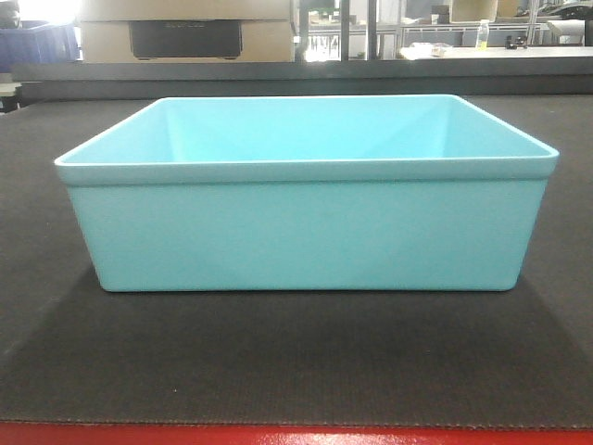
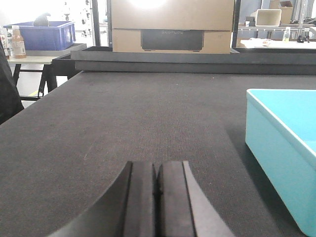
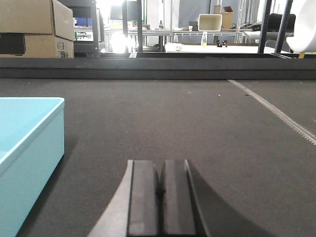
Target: Fetch blue bin and place on conveyor start
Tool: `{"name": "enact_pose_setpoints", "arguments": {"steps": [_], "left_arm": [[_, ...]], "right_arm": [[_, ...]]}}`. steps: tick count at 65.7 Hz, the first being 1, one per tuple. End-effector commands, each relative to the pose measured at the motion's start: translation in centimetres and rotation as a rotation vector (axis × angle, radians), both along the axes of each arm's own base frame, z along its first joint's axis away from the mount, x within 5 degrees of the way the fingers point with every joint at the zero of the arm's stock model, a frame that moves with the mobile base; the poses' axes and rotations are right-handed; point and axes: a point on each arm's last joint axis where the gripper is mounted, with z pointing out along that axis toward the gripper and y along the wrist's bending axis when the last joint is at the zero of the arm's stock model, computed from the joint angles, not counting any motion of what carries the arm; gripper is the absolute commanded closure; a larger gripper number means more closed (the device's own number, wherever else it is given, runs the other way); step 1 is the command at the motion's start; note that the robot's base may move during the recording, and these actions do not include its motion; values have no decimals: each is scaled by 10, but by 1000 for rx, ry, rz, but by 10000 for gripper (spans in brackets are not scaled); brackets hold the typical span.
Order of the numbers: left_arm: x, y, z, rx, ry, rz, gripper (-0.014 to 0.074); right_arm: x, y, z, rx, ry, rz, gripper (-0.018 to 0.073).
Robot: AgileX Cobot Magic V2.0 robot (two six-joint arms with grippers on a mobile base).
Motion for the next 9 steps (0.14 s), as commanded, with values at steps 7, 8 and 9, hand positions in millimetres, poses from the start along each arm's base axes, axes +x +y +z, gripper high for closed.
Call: {"name": "enact_pose_setpoints", "arguments": {"steps": [7,8,9], "left_arm": [[-1,0,3,6,-24,5,707],[-1,0,3,6,-24,5,707],[-1,0,3,6,-24,5,707]], "right_arm": [[0,0,1,-16,-10,-4,721],[0,0,1,-16,-10,-4,721],[0,0,1,-16,-10,-4,721]]}}
